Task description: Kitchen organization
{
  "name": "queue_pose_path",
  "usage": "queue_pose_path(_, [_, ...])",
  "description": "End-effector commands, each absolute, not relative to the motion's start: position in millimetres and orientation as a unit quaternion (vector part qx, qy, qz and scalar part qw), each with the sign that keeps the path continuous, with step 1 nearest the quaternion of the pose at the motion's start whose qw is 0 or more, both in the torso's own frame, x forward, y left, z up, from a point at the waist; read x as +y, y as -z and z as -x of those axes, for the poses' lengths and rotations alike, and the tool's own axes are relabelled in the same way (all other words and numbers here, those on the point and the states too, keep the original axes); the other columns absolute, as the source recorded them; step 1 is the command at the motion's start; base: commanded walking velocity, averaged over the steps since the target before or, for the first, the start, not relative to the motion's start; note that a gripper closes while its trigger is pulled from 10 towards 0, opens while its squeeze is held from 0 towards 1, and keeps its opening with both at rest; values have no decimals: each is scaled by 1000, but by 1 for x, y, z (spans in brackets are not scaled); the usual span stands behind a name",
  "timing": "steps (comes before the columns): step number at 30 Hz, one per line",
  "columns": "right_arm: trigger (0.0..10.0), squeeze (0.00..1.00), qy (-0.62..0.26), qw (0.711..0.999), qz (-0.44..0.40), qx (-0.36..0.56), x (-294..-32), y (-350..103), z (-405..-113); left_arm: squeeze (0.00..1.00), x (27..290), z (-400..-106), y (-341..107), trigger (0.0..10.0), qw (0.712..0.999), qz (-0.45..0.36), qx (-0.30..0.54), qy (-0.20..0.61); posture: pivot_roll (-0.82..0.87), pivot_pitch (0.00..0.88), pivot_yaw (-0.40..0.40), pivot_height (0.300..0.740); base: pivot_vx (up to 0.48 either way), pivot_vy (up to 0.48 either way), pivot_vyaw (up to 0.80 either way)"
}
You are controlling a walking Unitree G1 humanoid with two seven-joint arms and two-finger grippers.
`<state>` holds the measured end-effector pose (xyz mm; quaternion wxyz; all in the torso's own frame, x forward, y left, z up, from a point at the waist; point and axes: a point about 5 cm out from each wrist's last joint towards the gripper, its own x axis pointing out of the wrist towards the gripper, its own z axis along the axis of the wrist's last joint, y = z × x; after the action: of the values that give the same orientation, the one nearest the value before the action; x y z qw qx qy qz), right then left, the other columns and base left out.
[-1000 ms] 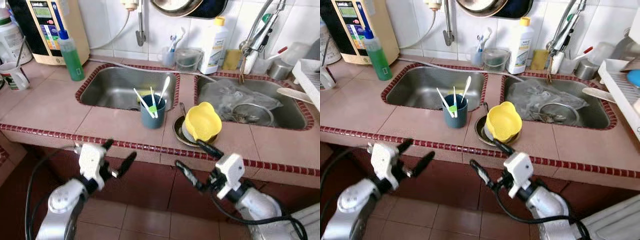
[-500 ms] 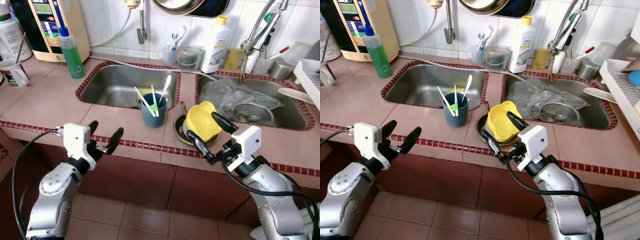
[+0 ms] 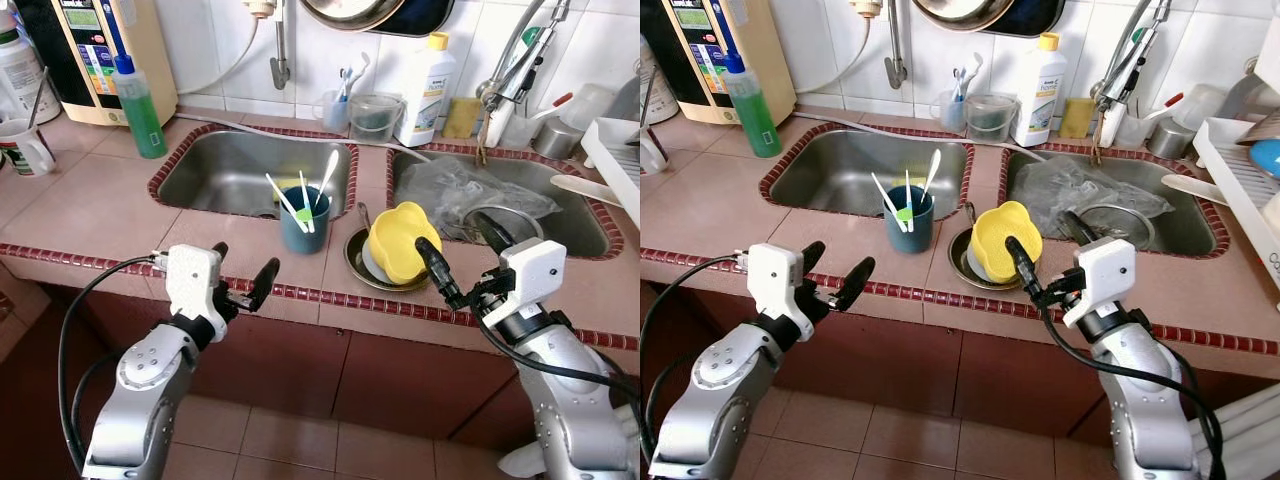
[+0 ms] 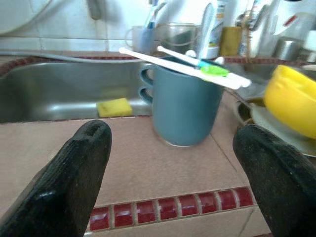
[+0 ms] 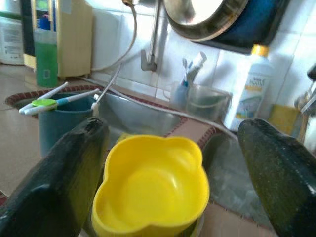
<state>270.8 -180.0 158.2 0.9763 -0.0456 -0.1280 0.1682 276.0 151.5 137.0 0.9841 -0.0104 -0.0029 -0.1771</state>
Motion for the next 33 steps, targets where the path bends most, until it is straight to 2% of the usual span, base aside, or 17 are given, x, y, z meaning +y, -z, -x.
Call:
queue_pose_path(1, [10000,0,-165,975,45,-138,-175,-163,-268,0,152,-275,-137,10000,987,5,-1,163,-5,20,-24,740,0,0,0])
queue_pose_path(8, [10000,0,-229,966,25,-121,-148,-156,-256,0,149,-278,-137,10000,988,0,0,155,-1,24,-27,740,0,0,0])
queue_pose_path(14, [10000,0,-226,966,30,-118,-150,-156,-259,0,146,-280,-134,10000,987,-34,-4,157,-3,19,-23,740,0,0,0])
queue_pose_path(21, [10000,0,-220,967,33,-122,-155,-161,-262,0,128,-282,-133,10000,985,-25,-4,169,-7,14,-21,740,0,0,0])
queue_pose_path(24, [10000,0,-219,967,34,-124,-155,-162,-262,0,115,-287,-135,10000,983,-65,-27,170,-16,16,-18,740,0,0,0])
queue_pose_path(31, [10000,0,-217,968,34,-124,-156,-162,-261,0,100,-290,-136,10000,980,-84,-40,179,-25,10,-13,740,0,0,0])
queue_pose_path(33, [10000,0,-215,968,33,-125,-155,-163,-261,0,94,-291,-139,10000,973,-129,-69,178,-31,6,-12,740,0,0,0])
